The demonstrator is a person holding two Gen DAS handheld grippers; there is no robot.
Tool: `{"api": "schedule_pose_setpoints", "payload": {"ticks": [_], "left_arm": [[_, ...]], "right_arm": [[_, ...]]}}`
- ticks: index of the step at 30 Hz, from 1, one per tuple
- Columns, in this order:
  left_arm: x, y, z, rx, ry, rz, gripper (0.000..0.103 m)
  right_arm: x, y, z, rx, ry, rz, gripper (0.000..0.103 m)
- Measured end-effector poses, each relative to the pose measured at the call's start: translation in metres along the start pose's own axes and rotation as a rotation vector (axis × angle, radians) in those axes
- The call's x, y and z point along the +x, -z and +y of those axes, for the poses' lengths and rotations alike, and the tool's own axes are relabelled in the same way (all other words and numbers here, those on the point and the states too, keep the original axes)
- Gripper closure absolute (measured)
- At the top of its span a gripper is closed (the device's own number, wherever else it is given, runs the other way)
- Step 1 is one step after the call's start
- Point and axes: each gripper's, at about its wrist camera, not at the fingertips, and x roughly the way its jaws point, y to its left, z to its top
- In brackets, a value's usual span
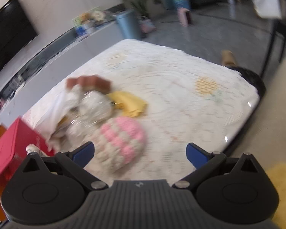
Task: Organize soft objects
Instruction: 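Grasp the white cloth bag strap with the left tool while the right tool grasps the pink-and-white crocheted ball, then lift the white bag and pink-and-white ball toward the cardboard box with both tools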
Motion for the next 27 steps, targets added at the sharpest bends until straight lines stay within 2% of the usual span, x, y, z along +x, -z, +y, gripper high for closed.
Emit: {"api": "schedule_pose_setpoints", "payload": {"ticks": [3,5,7,9,11,14,15,17,21,27], "left_arm": [[0.006,0.002,0.014,-0.070,0.015,0.043,0.097],[0.010,0.004,0.022,-0.106,0.037,0.062,0.097],[0.012,0.006,0.027,-0.118,0.068,0.048,0.097],[0.018,0.013,0.034,-0.138,0.150,0.041,0.087],[0.028,0.020,0.044,-0.198,0.189,0.043,0.086],[0.040,0.024,0.052,-0.226,0.190,0.057,0.086],[0.041,0.024,0.056,-0.235,0.193,0.054,0.091],[0.039,0.024,0.061,-0.255,0.199,0.043,0.096],[0.039,0.024,0.068,-0.296,0.233,0.047,0.097],[0.035,0.020,0.060,-0.254,0.196,0.047,0.097]], "right_arm": [[0.017,0.007,0.023,-0.089,0.045,0.005,0.003],[0.037,0.011,0.039,-0.153,0.124,0.024,0.003],[0.051,0.016,0.049,-0.197,0.203,0.025,0.003],[0.063,0.019,0.054,-0.232,0.236,0.032,0.003],[0.073,0.019,0.057,-0.244,0.225,0.048,0.003],[0.086,0.018,0.060,-0.233,0.204,0.067,0.003],[0.087,0.019,0.061,-0.238,0.194,0.057,0.003],[0.086,0.021,0.063,-0.248,0.179,0.048,0.009],[0.081,0.019,0.058,-0.228,0.170,0.035,0.021],[0.071,0.020,0.057,-0.228,0.157,0.018,0.036]]}}
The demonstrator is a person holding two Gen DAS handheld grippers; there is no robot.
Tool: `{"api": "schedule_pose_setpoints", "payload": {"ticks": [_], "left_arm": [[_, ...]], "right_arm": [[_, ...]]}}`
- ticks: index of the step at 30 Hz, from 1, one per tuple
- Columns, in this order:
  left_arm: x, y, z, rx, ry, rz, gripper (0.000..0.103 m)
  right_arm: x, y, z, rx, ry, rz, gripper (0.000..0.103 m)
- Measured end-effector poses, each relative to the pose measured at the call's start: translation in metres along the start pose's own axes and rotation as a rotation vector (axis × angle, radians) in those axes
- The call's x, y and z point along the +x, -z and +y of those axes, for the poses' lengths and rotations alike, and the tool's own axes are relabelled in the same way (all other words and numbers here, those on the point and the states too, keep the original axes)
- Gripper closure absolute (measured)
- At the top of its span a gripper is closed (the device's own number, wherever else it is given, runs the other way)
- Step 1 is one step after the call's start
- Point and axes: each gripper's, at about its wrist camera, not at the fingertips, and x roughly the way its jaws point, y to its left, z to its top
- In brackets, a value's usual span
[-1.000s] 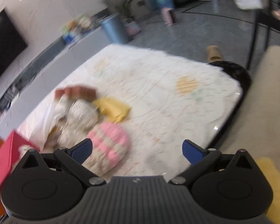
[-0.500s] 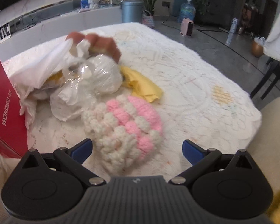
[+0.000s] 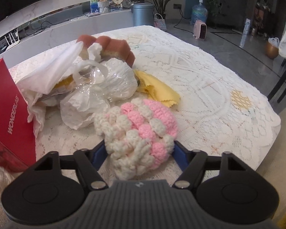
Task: Organize soft objects
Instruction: 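Lift the white bag and pink-and-white ball toward the cardboard box with both tools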
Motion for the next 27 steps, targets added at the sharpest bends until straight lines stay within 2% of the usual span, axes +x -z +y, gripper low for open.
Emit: {"api": "schedule_pose_setpoints", "payload": {"ticks": [6,10,16,18,21,23,27], "left_arm": [[-0.007,0.001,-0.014,0.054,-0.021,-0.018,0.097],[-0.022,-0.009,-0.015,0.000,0.030,-0.001,0.097],[-0.079,-0.031,-0.018,-0.008,0.101,-0.123,0.097],[-0.100,-0.038,-0.013,-0.036,0.145,-0.165,0.097],[-0.132,-0.051,0.002,-0.089,0.184,-0.225,0.097],[-0.153,-0.058,0.016,-0.124,0.189,-0.272,0.097],[-0.181,-0.066,0.044,-0.169,0.136,-0.358,0.096]], "right_arm": [[-0.023,0.002,-0.011,0.074,-0.037,-0.021,0.042],[-0.047,-0.003,-0.026,0.114,-0.069,-0.071,0.042],[-0.089,-0.010,-0.037,0.122,-0.188,-0.144,0.042],[-0.103,-0.013,-0.039,0.143,-0.234,-0.179,0.042],[-0.123,-0.019,-0.049,0.207,-0.370,-0.219,0.042],[-0.139,-0.021,-0.051,0.215,-0.436,-0.250,0.042],[-0.170,-0.023,-0.042,0.173,-0.510,-0.308,0.042]]}}
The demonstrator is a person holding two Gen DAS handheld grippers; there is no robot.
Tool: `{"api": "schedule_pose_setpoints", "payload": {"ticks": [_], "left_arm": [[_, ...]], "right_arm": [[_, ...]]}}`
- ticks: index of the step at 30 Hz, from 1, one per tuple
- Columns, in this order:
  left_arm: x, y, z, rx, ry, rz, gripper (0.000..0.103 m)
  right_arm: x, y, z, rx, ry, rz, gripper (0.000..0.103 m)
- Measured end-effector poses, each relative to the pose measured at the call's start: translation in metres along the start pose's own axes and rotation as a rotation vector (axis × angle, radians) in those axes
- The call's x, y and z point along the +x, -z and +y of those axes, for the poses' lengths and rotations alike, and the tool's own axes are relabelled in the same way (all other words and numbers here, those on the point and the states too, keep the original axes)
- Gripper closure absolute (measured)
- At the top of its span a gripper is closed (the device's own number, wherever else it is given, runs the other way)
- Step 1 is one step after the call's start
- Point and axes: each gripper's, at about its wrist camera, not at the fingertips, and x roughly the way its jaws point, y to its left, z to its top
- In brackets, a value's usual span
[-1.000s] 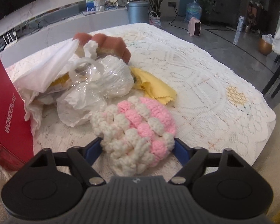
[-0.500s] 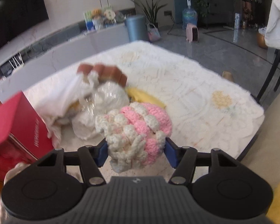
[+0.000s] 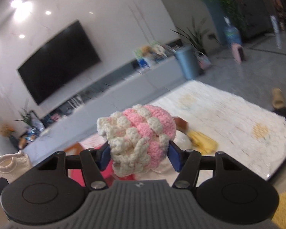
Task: Organize soft objects
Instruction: 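Lift the white bag and pink-and-white ball toward the cardboard box with both tools, then open the left tool over the box to drop the white bag while the right tool holds the pink ball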
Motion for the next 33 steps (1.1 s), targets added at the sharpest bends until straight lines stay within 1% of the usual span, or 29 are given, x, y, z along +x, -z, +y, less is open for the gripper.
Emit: {"api": "schedule_pose_setpoints", "payload": {"ticks": [3,7,11,14,17,18,20,22,24,27,29,31,33], "left_arm": [[-0.005,-0.010,0.023,-0.061,-0.011,-0.017,0.095],[-0.006,-0.014,0.051,-0.129,-0.030,-0.026,0.095],[-0.001,-0.021,0.067,-0.138,-0.050,-0.027,0.095],[0.011,-0.033,0.074,-0.141,-0.078,0.001,0.095],[0.033,-0.048,0.069,-0.100,-0.116,0.034,0.095],[0.041,-0.053,0.065,-0.078,-0.133,0.049,0.097],[0.054,-0.059,0.057,-0.040,-0.177,0.064,0.098],[0.067,-0.061,0.049,0.010,-0.194,0.069,0.098],[0.080,-0.060,0.047,0.023,-0.206,0.077,0.098],[0.094,-0.056,0.050,0.016,-0.205,0.075,0.098],[0.102,-0.047,0.058,-0.028,-0.195,0.078,0.098],[0.111,-0.036,0.067,-0.072,-0.198,0.108,0.098],[0.121,-0.025,0.072,-0.088,-0.237,0.151,0.098]], "right_arm": [[-0.009,0.001,0.022,-0.033,-0.060,-0.009,0.042],[-0.012,0.008,0.049,-0.087,-0.124,0.008,0.042],[-0.003,0.022,0.073,-0.151,-0.184,0.061,0.042],[0.006,0.033,0.082,-0.162,-0.231,0.112,0.042],[0.016,0.037,0.086,-0.158,-0.246,0.122,0.042],[0.019,0.038,0.085,-0.154,-0.251,0.128,0.042],[0.026,0.038,0.080,-0.143,-0.261,0.143,0.042],[0.030,0.038,0.072,-0.136,-0.258,0.156,0.042],[0.030,0.035,0.065,-0.125,-0.250,0.153,0.042],[0.030,0.032,0.055,-0.107,-0.239,0.146,0.042],[0.030,0.031,0.051,-0.097,-0.234,0.141,0.042],[0.032,0.032,0.051,-0.094,-0.228,0.142,0.042],[0.034,0.034,0.054,-0.101,-0.221,0.150,0.042]]}}
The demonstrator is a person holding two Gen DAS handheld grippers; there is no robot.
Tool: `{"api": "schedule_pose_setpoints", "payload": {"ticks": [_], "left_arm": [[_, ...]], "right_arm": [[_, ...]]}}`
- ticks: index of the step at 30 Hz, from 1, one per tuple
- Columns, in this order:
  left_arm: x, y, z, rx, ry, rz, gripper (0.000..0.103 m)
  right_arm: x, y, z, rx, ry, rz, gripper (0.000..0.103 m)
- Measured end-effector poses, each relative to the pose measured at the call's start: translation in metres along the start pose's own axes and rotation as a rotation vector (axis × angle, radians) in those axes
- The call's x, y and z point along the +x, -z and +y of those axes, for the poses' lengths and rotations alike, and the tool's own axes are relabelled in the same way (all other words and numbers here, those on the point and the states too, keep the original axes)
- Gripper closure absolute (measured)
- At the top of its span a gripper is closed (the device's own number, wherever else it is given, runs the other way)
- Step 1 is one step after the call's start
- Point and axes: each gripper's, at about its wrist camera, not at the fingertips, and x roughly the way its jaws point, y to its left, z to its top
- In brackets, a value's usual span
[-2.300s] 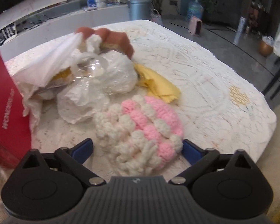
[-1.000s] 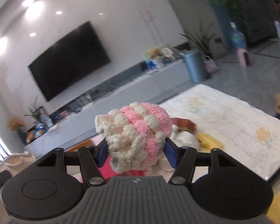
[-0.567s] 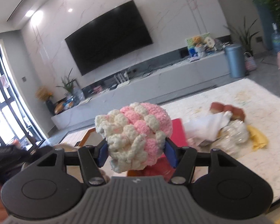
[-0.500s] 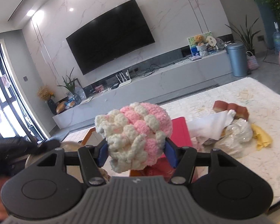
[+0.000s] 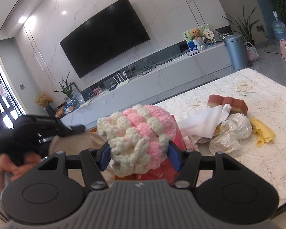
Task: Organize soft objects
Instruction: 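Open the left tool over the box to drop the white bag while the right tool holds the pink ball, then lower the pink-and-white ball into the box and open the right tool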
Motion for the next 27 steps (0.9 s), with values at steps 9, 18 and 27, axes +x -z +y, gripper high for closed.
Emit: {"api": "schedule_pose_setpoints", "payload": {"ticks": [9,18,27], "left_arm": [[-0.015,0.011,0.019,0.035,-0.218,0.044,0.071],[-0.078,0.008,0.023,0.165,-0.323,0.011,0.038],[-0.099,0.000,0.031,0.268,-0.406,-0.075,0.037]], "right_arm": [[0.007,0.005,0.023,-0.080,-0.024,0.036,0.042],[0.012,0.018,0.067,-0.240,0.012,0.077,0.042],[0.056,0.035,0.107,-0.377,-0.003,0.194,0.042]]}}
